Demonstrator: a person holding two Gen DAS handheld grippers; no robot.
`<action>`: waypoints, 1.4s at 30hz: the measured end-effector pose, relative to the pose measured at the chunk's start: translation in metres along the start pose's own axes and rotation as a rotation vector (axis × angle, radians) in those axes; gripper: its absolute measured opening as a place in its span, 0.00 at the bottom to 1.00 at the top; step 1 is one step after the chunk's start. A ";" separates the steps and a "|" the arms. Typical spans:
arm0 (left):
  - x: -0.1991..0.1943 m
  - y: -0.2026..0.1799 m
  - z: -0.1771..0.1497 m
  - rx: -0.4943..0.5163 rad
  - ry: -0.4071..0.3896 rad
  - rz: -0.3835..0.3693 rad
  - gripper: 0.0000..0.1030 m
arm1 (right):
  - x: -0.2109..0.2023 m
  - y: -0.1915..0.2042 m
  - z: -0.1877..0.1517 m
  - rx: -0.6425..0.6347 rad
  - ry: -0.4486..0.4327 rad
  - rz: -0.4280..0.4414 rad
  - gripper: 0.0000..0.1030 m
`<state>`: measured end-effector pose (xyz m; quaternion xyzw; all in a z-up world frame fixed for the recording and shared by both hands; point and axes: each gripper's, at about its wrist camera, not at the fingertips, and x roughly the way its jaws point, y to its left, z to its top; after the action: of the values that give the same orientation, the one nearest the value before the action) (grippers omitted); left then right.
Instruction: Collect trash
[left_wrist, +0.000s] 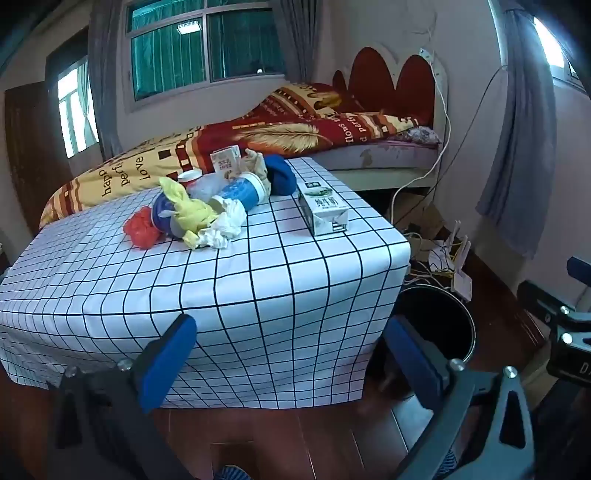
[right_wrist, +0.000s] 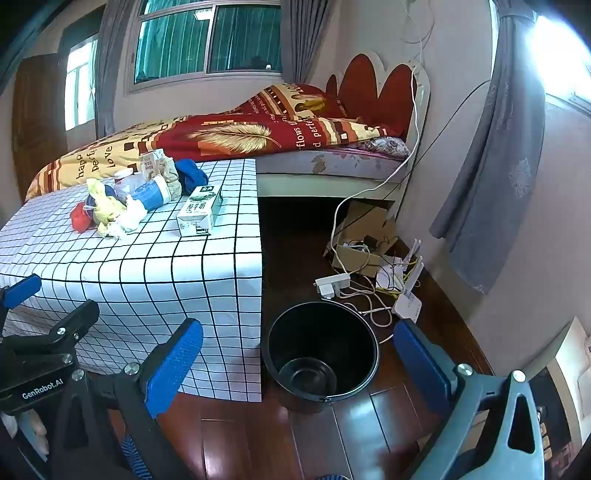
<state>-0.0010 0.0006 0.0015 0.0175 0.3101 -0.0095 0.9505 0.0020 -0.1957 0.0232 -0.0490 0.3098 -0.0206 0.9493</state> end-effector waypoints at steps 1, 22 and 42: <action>-0.001 0.000 0.000 0.003 -0.005 -0.003 1.00 | 0.000 0.000 0.000 -0.002 -0.003 -0.003 1.00; -0.002 0.000 0.002 0.000 -0.002 0.011 1.00 | 0.002 0.003 0.000 0.004 0.013 0.002 1.00; -0.003 -0.006 0.003 0.005 -0.007 0.008 1.00 | 0.000 -0.003 0.003 0.004 0.010 0.002 1.00</action>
<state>-0.0019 -0.0051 0.0060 0.0213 0.3065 -0.0064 0.9516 0.0041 -0.1988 0.0260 -0.0466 0.3147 -0.0203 0.9478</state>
